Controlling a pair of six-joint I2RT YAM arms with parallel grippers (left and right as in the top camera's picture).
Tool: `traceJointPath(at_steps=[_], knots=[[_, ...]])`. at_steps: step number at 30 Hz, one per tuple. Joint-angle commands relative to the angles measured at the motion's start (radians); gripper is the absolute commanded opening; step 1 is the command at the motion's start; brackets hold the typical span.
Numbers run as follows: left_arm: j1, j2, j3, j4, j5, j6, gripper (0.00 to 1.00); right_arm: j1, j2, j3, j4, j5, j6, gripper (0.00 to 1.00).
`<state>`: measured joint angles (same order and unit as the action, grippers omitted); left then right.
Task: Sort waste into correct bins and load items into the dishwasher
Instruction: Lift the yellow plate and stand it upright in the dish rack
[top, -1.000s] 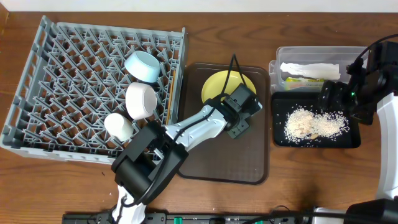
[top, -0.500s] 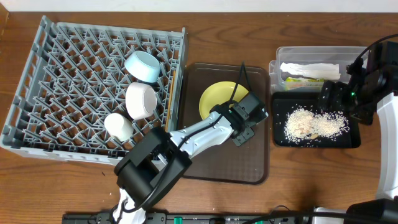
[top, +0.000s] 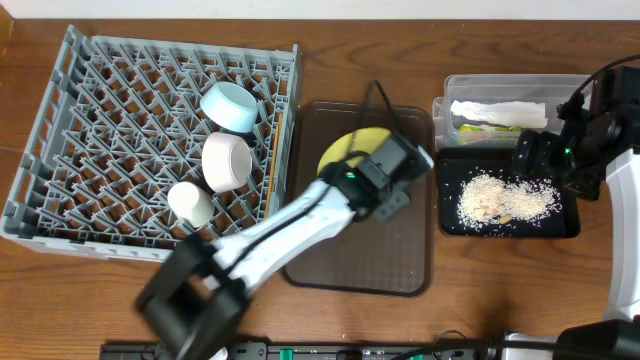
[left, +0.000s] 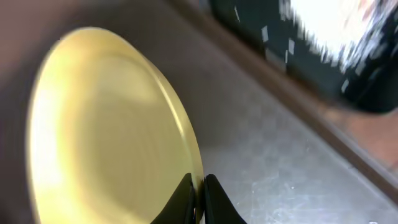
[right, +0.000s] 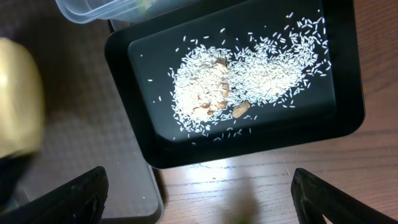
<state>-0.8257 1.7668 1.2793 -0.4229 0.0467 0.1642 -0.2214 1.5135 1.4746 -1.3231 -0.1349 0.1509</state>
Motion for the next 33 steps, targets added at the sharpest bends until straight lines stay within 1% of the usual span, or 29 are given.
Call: traceJointPath(at_steps=[1, 3, 5, 7, 10, 14, 18, 20, 24, 28, 33], knots=[[0.072, -0.151, -0.003, 0.005, -0.010, -0.054, 0.08, -0.007, -0.018, 0.017, -0.001, -0.005, 0.005, 0.92], [0.119, -0.201, -0.003, 0.009, 0.024, -0.074, 0.08, -0.007, -0.018, 0.017, -0.002, -0.005, 0.006, 0.92], [0.175, -0.245, -0.003, 0.016, 0.089, -0.076, 0.08, -0.007, -0.018, 0.017, -0.001, -0.005, 0.006, 0.92], [0.239, -0.276, -0.003, 0.029, 0.150, -0.117, 0.08, -0.007, -0.018, 0.017, -0.001, -0.005, 0.005, 0.92], [0.350, -0.297, -0.003, 0.056, 0.286, -0.179, 0.08, -0.007, -0.018, 0.017, -0.001, -0.005, 0.006, 0.92], [0.495, -0.285, -0.003, 0.099, 0.520, -0.250, 0.08, -0.007, -0.018, 0.017, -0.002, -0.005, 0.005, 0.91], [0.618, -0.261, -0.004, 0.144, 0.672, -0.344, 0.08, -0.007, -0.017, 0.017, -0.002, -0.004, 0.005, 0.92], [0.662, -0.249, -0.004, 0.160, 0.707, -0.373, 0.08, -0.007, -0.018, 0.017, -0.002, -0.004, 0.005, 0.92], [0.707, -0.226, -0.004, 0.164, 0.711, -0.414, 0.08, -0.007, -0.018, 0.017, -0.002, -0.005, 0.006, 0.92], [0.730, -0.190, -0.004, 0.171, 0.758, -0.427, 0.08, -0.007, -0.018, 0.017, -0.002, -0.005, 0.006, 0.92], [0.731, -0.149, -0.004, 0.177, 0.773, -0.432, 0.08, -0.007, -0.018, 0.017, -0.002, -0.004, 0.006, 0.92]])
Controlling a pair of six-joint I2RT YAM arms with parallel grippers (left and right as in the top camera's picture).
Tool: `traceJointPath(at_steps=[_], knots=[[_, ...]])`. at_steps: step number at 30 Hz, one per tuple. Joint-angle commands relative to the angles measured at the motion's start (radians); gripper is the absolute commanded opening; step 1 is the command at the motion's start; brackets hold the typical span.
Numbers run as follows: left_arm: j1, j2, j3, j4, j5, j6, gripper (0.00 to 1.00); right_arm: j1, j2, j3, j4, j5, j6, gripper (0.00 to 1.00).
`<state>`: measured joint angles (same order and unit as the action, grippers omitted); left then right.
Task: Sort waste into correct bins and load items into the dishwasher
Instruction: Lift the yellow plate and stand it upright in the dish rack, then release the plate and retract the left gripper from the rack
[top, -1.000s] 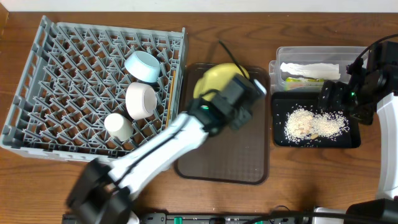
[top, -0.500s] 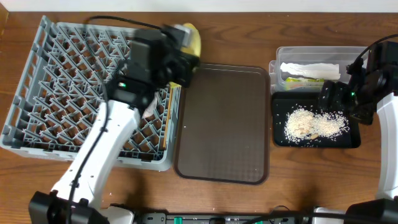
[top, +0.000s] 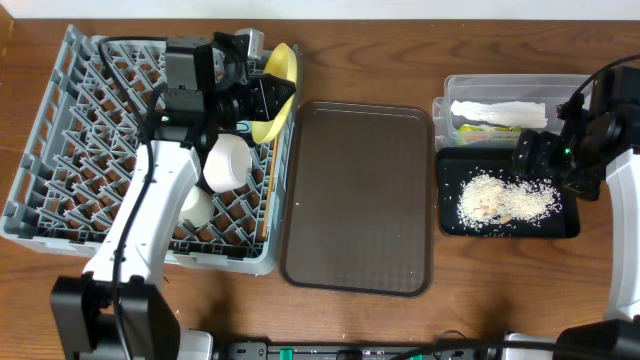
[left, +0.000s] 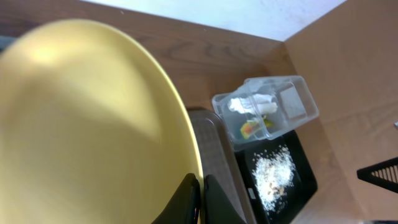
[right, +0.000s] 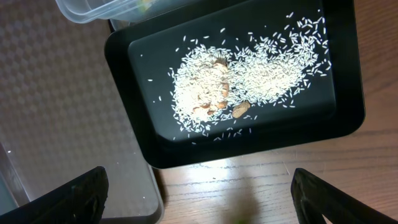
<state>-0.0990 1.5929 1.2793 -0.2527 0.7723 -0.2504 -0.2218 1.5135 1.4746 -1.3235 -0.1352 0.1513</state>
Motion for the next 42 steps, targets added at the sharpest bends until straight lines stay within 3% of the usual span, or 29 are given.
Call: traceJointPath(at_steps=[1, 22, 25, 26, 29, 32, 34, 37, 39, 42], knots=[[0.005, 0.030, -0.004, 0.008, 0.051, -0.018, 0.08, -0.007, -0.017, 0.017, -0.002, -0.004, 0.005, 0.92], [0.005, 0.036, -0.004, 0.094, 0.086, -0.114, 0.08, -0.007, -0.018, 0.017, -0.005, -0.004, 0.005, 0.91], [0.005, 0.036, -0.004, 0.068, 0.013, -0.112, 0.09, -0.007, -0.018, 0.017, -0.005, -0.004, 0.005, 0.91], [0.005, 0.036, -0.004, 0.049, -0.027, -0.106, 0.16, -0.007, -0.018, 0.017, -0.005, -0.004, 0.005, 0.91], [0.005, 0.036, -0.004, -0.004, -0.156, -0.063, 0.17, -0.007, -0.018, 0.017, -0.006, -0.004, 0.005, 0.91], [0.005, 0.036, -0.004, -0.019, -0.237, -0.023, 0.39, -0.007, -0.017, 0.017, -0.005, -0.004, 0.005, 0.92], [0.005, 0.034, -0.004, -0.013, -0.247, 0.011, 0.40, -0.007, -0.018, 0.017, -0.004, -0.004, 0.005, 0.92], [0.005, 0.012, -0.003, 0.004, -0.266, 0.038, 0.76, -0.007, -0.018, 0.017, -0.003, -0.004, 0.005, 0.93], [0.005, -0.019, -0.003, 0.003, -0.306, 0.056, 0.82, -0.006, -0.018, 0.017, 0.004, -0.006, 0.005, 0.96], [0.004, -0.086, -0.003, -0.022, -0.354, 0.074, 0.84, -0.005, -0.018, 0.017, 0.033, -0.055, -0.001, 0.98]])
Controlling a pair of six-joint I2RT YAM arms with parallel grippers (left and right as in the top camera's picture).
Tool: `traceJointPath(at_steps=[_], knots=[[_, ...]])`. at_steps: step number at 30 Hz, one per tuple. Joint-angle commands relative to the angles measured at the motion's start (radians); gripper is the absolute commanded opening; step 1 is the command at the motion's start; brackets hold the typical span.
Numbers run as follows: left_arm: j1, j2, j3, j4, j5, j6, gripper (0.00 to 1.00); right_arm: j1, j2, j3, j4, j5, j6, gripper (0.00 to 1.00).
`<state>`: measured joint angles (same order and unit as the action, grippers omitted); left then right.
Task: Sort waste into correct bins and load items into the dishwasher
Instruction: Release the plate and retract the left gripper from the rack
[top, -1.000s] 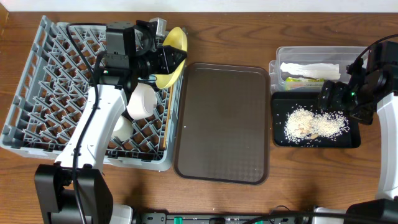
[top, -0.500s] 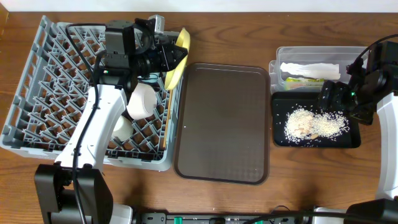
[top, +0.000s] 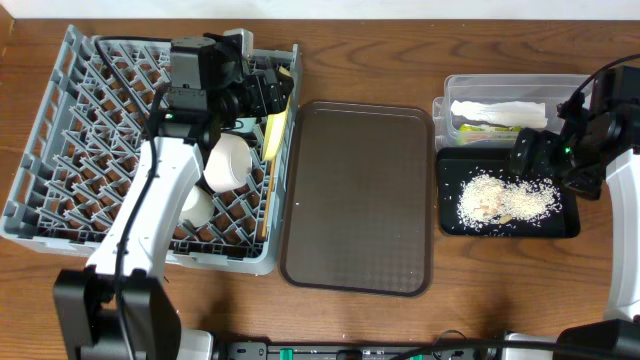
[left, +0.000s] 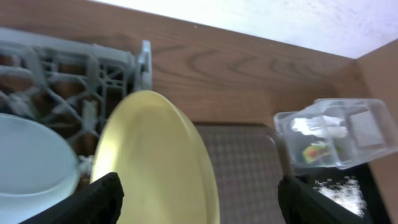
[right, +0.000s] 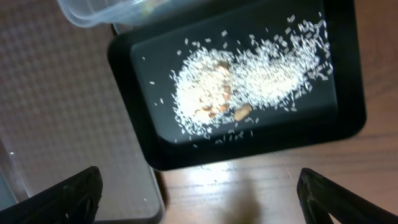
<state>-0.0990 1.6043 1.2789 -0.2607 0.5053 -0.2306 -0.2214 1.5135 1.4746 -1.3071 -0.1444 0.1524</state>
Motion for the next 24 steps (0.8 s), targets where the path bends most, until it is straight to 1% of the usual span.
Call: traceJointPath(at_steps=[1, 3, 4, 5, 8, 11, 14, 16, 19, 21, 24], knots=[[0.004, -0.121, -0.003, -0.038, -0.103, 0.055, 0.84, -0.003, -0.018, 0.017, 0.037, -0.081, -0.020, 0.99], [0.004, -0.164, -0.003, -0.114, -0.149, 0.054, 0.84, 0.009, -0.018, 0.017, 0.079, -0.127, -0.039, 0.99], [0.004, -0.185, -0.003, -0.175, -0.197, 0.054, 0.84, 0.019, -0.017, 0.017, 0.105, -0.130, -0.039, 0.99], [0.004, -0.207, -0.003, -0.291, -0.301, 0.054, 0.85, 0.043, -0.016, 0.016, 0.163, -0.125, -0.058, 0.99], [0.005, -0.213, -0.003, -0.506, -0.455, 0.053, 0.85, 0.091, -0.007, 0.014, 0.240, -0.063, -0.065, 0.99], [0.005, -0.209, -0.003, -0.724, -0.484, 0.054, 0.86, 0.134, 0.020, 0.014, 0.244, 0.006, -0.105, 0.99], [0.005, -0.213, -0.006, -0.846, -0.483, 0.050, 0.86, 0.146, 0.029, 0.009, 0.206, 0.006, -0.113, 0.99], [0.004, -0.229, -0.009, -0.886, -0.483, 0.050, 0.86, 0.146, 0.021, 0.007, 0.177, 0.006, -0.113, 0.99], [0.004, -0.290, -0.035, -0.893, -0.483, 0.050, 0.86, 0.146, -0.008, -0.006, 0.155, 0.007, -0.113, 0.99], [0.004, -0.381, -0.085, -0.861, -0.479, 0.051, 0.87, 0.146, -0.060, -0.045, 0.168, 0.014, -0.113, 0.99], [0.004, -0.525, -0.169, -0.794, -0.463, 0.064, 0.87, 0.146, -0.183, -0.150, 0.258, 0.014, -0.113, 0.99]])
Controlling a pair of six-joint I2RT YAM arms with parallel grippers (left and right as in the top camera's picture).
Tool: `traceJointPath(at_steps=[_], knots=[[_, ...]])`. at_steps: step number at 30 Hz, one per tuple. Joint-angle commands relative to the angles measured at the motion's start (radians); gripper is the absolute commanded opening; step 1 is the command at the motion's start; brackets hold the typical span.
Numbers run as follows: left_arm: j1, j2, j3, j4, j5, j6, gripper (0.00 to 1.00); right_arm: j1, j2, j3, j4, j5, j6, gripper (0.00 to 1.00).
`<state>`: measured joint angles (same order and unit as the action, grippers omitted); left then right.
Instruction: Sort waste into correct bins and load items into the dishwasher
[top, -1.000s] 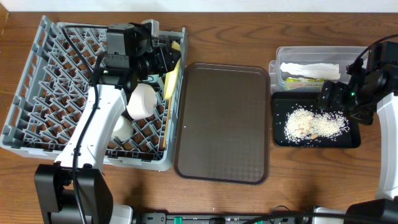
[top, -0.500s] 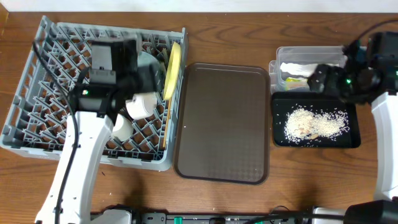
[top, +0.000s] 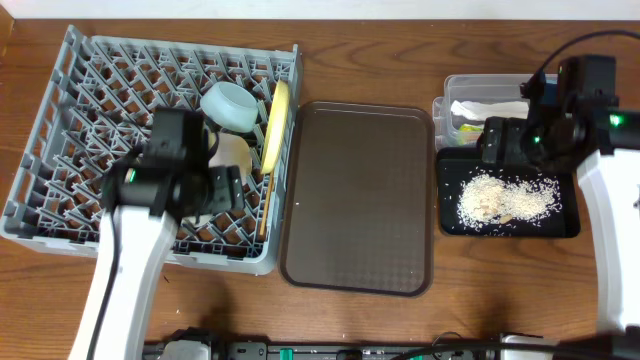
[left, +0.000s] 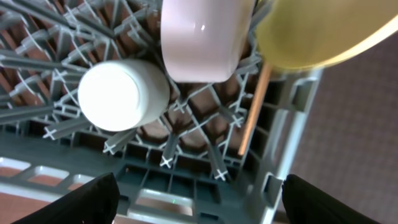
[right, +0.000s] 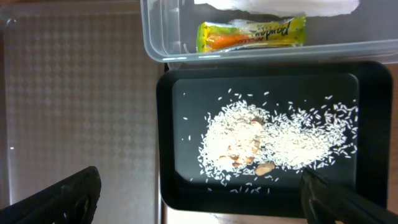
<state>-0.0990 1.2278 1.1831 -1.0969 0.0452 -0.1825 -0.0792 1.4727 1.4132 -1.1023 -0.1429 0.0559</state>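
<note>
The yellow plate (top: 272, 125) stands on edge in the right column of the grey dish rack (top: 60, 150), beside a blue bowl (top: 228, 105). In the left wrist view the plate (left: 317, 31), a pink-white bowl (left: 205, 37) and a white cup (left: 123, 94) sit in the rack. My left gripper (top: 224, 188) hovers open over the rack's front part, holding nothing (left: 199, 211). My right gripper (top: 497, 140) is open over the bins (right: 199, 205). The black bin (right: 180, 186) holds rice and nut bits (right: 273, 140). The clear bin (right: 152, 37) holds a yellow wrapper (right: 252, 34) and a white napkin (top: 498, 110).
A brown tray (top: 358, 195) lies bare between the rack and the bins. The two bins stand side by side at the right of the wooden table (top: 400, 60). The rack's left cells hold nothing.
My left gripper, open by the plate at the rack's back right, is now lower over the rack's front near the white cup. My right gripper has shifted towards the clear bin.
My left gripper was shut on the yellow plate over the brown tray. Then it held the plate at the rack's back right corner. Then it was open with the plate standing in the rack. Now it hangs open over the rack's front.
</note>
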Motion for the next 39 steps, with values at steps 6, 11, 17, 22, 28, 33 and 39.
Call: traceJointPath(at_steps=[6, 11, 17, 22, 28, 33, 39], knots=[[0.002, -0.528, -0.286, 0.216, 0.026, 0.000, 0.87, 0.004, -0.459, -0.339, 0.236, 0.039, -0.016, 0.99], [0.002, -0.759, -0.334, 0.212, 0.025, -0.010, 0.87, 0.004, -0.626, -0.422, 0.190, 0.041, -0.016, 0.99], [0.002, -0.886, -0.334, 0.212, 0.025, -0.010, 0.87, 0.004, -0.715, -0.427, 0.003, 0.041, -0.016, 0.99], [0.002, -0.884, -0.334, 0.212, 0.025, -0.010, 0.87, 0.004, -0.713, -0.427, -0.098, 0.041, -0.016, 0.99], [0.002, -0.884, -0.334, 0.212, 0.025, -0.010, 0.87, 0.004, -0.713, -0.427, -0.122, 0.043, -0.021, 0.99], [0.002, -0.884, -0.334, 0.212, 0.025, -0.010, 0.87, 0.005, -0.742, -0.441, -0.052, 0.050, -0.050, 0.99], [0.002, -0.884, -0.334, 0.212, 0.025, -0.010, 0.87, 0.019, -0.917, -0.639, 0.359, -0.021, -0.089, 0.99]])
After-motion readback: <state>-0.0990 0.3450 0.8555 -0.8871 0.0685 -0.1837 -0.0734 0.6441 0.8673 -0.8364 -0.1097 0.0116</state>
